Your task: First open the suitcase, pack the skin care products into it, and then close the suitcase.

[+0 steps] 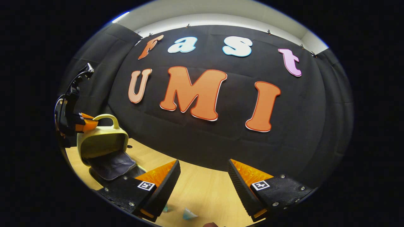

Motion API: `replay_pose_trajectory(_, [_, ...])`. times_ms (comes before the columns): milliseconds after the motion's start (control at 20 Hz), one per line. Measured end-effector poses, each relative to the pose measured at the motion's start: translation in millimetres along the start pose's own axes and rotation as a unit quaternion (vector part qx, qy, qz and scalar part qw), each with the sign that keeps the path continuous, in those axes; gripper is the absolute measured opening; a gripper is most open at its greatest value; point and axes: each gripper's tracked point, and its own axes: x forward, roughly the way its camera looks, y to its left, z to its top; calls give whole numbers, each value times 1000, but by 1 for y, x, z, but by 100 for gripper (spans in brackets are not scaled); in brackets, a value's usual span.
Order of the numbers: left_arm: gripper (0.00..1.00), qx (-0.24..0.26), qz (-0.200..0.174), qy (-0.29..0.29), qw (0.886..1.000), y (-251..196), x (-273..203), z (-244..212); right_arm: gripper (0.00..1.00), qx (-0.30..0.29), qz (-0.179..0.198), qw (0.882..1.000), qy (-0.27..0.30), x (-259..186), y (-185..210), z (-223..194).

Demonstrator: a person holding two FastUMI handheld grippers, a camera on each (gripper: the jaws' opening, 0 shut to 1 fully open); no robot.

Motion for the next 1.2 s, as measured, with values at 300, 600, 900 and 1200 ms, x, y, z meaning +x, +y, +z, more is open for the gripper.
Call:
replay_pose_trajectory(300, [0,-25,42,23,999,104,27,-41,95,-14,11,1000,-1,22,52,14])
replay_pose_trajectory(600, [0,-58,47,63,995,168,54,-96,95,-32,11,999,20,33,95,15])
replay_pose_trajectory(900, [0,-85,50,120,988,221,88,-177,95,-47,12,998,28,34,136,20])
replay_pose_trajectory(1200, [1,-82,43,174,980,232,112,-259,96,-40,5,999,35,34,159,28])
